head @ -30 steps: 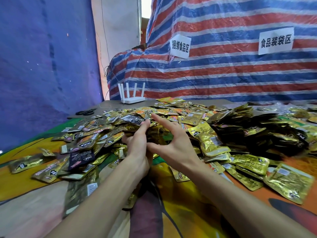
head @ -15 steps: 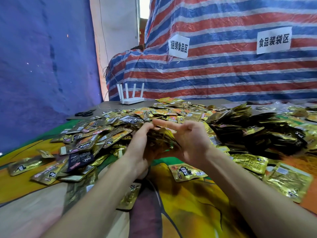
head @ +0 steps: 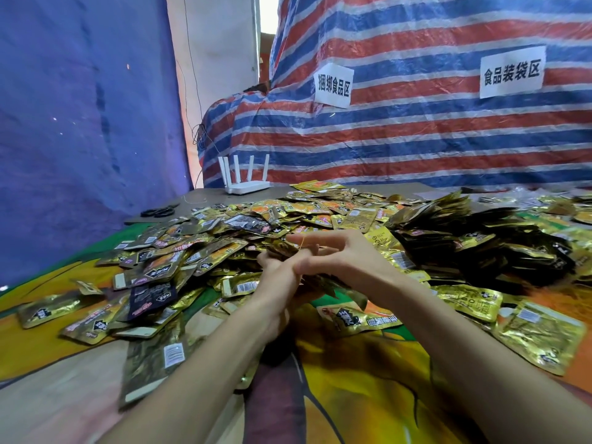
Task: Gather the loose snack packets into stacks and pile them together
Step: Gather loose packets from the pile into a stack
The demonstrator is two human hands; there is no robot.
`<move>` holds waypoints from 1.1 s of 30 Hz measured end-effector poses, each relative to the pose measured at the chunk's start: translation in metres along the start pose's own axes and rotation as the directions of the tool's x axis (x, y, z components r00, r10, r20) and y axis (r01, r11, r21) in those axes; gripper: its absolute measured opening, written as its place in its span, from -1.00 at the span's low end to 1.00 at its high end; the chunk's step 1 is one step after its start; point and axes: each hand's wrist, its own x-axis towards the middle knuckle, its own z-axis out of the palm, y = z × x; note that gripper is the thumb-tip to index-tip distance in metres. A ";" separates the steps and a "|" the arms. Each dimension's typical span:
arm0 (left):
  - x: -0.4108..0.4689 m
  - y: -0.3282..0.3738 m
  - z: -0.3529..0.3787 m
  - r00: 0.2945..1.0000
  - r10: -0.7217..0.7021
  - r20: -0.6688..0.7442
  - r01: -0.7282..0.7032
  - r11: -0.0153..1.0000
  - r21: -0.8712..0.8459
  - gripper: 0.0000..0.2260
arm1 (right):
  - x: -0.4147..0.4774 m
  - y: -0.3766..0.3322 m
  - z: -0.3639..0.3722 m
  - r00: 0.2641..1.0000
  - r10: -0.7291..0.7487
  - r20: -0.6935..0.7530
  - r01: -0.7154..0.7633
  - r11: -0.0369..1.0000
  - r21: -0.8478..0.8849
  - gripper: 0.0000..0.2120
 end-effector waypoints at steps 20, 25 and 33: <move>-0.001 0.007 -0.006 0.982 0.188 -0.002 -0.188 0.982 0.017 -0.80 | 0.000 0.007 -0.007 0.924 0.345 0.163 -0.357 0.933 0.045 -0.28; -0.004 0.011 -0.009 0.959 0.279 0.056 -0.284 0.953 0.111 -0.32 | -0.002 -0.010 -0.036 0.959 0.279 0.037 -0.277 0.959 -0.065 -0.34; 0.003 0.003 -0.009 0.969 0.241 0.050 -0.245 0.937 0.249 -0.86 | 0.018 -0.053 -0.141 0.788 0.035 -0.615 -0.419 0.763 -0.493 -0.46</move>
